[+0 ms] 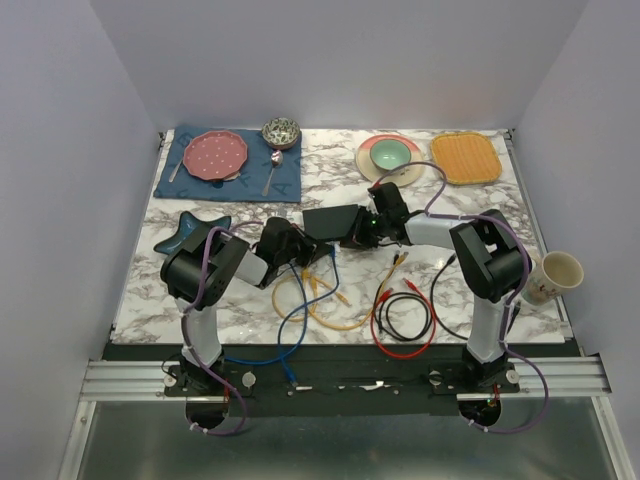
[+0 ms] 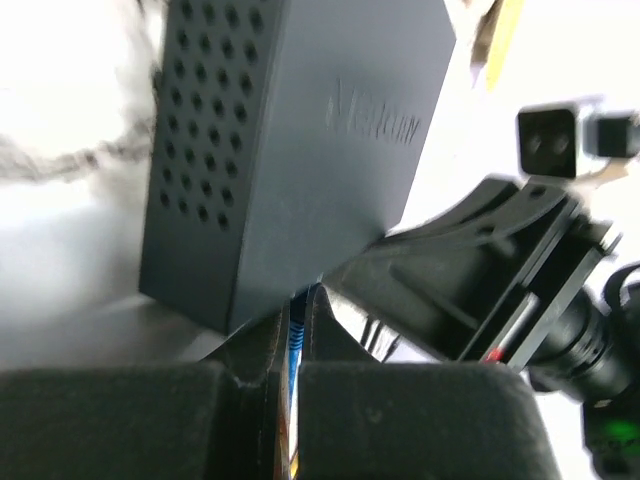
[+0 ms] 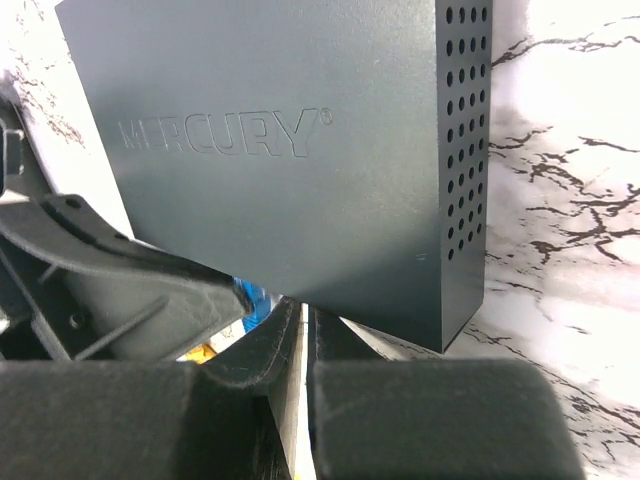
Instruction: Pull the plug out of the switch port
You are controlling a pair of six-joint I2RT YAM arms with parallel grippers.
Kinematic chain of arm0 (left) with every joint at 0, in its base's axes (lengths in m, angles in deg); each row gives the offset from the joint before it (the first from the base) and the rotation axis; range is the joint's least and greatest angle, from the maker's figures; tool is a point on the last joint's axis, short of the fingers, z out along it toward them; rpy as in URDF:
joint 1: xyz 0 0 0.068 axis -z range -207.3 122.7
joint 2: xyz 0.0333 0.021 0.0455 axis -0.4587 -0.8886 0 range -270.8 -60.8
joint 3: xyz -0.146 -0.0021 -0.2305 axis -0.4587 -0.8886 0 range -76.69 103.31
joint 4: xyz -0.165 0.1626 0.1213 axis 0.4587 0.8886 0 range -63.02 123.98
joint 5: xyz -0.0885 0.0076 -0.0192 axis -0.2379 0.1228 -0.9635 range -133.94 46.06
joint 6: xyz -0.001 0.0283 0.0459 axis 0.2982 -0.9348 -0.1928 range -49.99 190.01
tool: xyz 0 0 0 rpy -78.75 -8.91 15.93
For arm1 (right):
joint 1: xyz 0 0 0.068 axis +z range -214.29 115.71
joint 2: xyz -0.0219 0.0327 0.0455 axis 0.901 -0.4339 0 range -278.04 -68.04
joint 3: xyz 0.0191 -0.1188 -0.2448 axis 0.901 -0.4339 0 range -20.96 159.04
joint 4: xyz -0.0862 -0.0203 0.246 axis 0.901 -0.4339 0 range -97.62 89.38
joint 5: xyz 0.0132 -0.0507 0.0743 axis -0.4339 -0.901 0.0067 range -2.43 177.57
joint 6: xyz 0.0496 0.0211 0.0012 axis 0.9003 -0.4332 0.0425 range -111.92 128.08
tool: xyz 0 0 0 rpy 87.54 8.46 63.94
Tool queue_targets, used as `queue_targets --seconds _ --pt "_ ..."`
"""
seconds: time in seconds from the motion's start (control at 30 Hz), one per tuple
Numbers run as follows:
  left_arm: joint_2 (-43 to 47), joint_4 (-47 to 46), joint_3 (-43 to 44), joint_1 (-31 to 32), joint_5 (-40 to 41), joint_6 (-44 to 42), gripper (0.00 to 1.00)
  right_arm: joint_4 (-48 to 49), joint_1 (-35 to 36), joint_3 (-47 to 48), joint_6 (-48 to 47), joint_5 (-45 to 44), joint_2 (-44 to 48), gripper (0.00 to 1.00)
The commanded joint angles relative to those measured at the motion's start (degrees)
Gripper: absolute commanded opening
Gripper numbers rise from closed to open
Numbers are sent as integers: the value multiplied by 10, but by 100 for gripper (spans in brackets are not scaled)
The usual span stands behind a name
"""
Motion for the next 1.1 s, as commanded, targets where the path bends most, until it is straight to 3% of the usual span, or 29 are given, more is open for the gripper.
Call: queue_targets --seconds 0.0,0.23,0.43,0.63,0.77,0.97,1.07 --pt "10 133 -10 7 -26 -75 0 11 -7 -3 -16 -45 8 14" --pt "-44 114 5 11 -57 -58 0 29 -6 2 1 -8 -16 14" --pt "11 141 -15 11 -83 -86 0 13 -8 -14 -9 -38 19 14" --pt "143 333 1 8 -50 -218 0 8 -10 -62 -13 -65 74 13" --pt "193 534 44 15 23 -311 0 -4 -9 -91 -27 -91 139 12" --pt "244 660 61 53 140 -394 0 -8 -9 -169 -64 -137 263 15" --pt "257 682 62 62 189 -404 23 -27 -9 -204 -86 -161 313 24"
